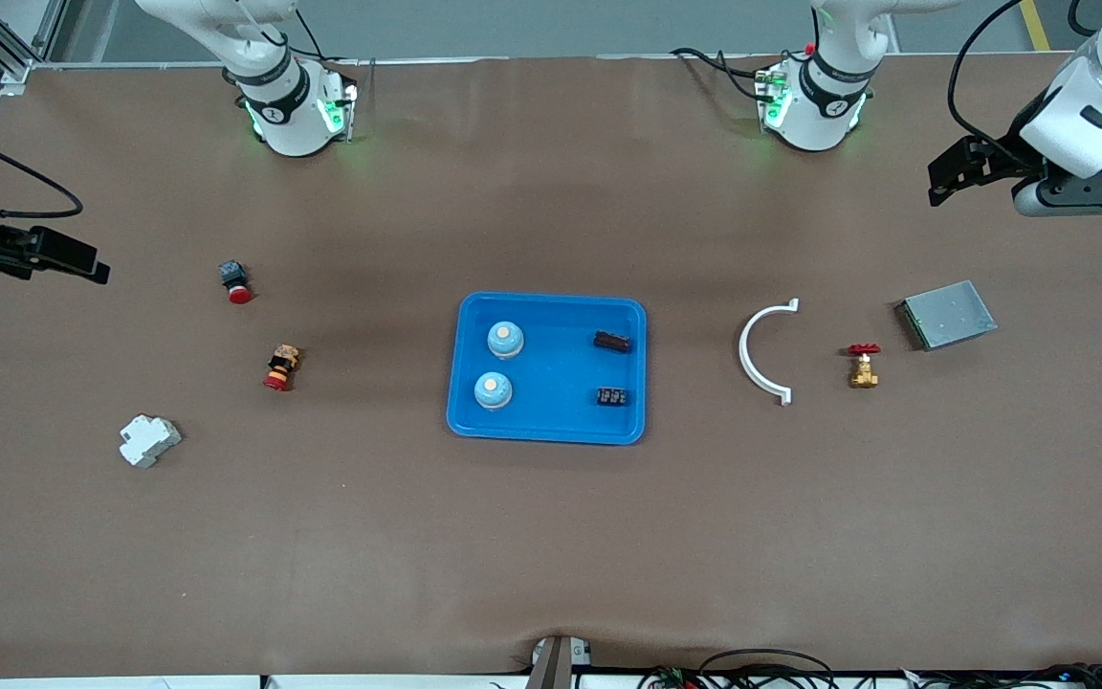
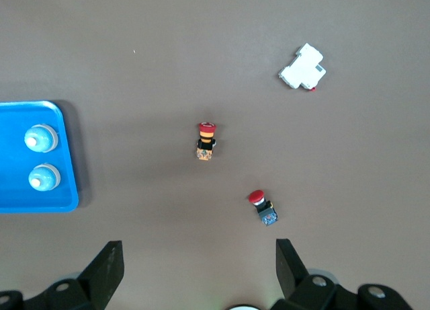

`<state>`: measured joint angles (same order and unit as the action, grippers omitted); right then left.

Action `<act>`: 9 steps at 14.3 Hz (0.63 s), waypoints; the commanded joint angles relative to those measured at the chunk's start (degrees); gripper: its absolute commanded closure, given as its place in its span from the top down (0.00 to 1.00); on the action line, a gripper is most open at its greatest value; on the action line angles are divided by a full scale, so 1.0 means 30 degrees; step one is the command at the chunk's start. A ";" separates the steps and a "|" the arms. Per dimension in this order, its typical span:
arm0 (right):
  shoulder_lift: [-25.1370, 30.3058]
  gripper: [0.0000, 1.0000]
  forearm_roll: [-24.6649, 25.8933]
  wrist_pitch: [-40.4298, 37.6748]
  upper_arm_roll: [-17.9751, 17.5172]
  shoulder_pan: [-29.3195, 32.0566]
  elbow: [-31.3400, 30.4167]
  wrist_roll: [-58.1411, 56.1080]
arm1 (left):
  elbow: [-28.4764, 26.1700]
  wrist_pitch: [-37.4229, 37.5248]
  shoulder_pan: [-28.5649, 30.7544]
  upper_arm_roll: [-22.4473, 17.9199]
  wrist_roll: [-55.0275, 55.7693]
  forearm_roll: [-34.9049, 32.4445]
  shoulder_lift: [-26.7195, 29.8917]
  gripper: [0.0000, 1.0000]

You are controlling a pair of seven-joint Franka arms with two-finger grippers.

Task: Place electrolytic capacitor and blue bell in tray

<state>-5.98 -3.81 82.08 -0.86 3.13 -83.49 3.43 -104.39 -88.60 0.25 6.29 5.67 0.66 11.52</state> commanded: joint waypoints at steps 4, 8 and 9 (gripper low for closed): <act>0.1405 1.00 0.0243 0.0236 -0.0358 0.0508 -0.1670 0.0116 | 0.0167 0.0147 0.0093 0.0393 0.0014 -0.0250 0.0086 1.00; 0.1962 1.00 0.0272 0.0122 -0.0329 0.0713 -0.1702 0.0116 | 0.0401 0.0206 0.0181 0.0334 -0.0484 -0.0221 0.0028 1.00; 0.2137 1.00 0.0272 0.0150 -0.0328 0.0713 -0.1673 0.0116 | 0.0488 0.0206 0.0181 0.0334 -0.0455 -0.0221 -0.0001 1.00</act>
<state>-2.57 -3.37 82.03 -0.89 4.05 -86.42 3.50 -104.02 -88.60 0.31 6.99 5.64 0.66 11.52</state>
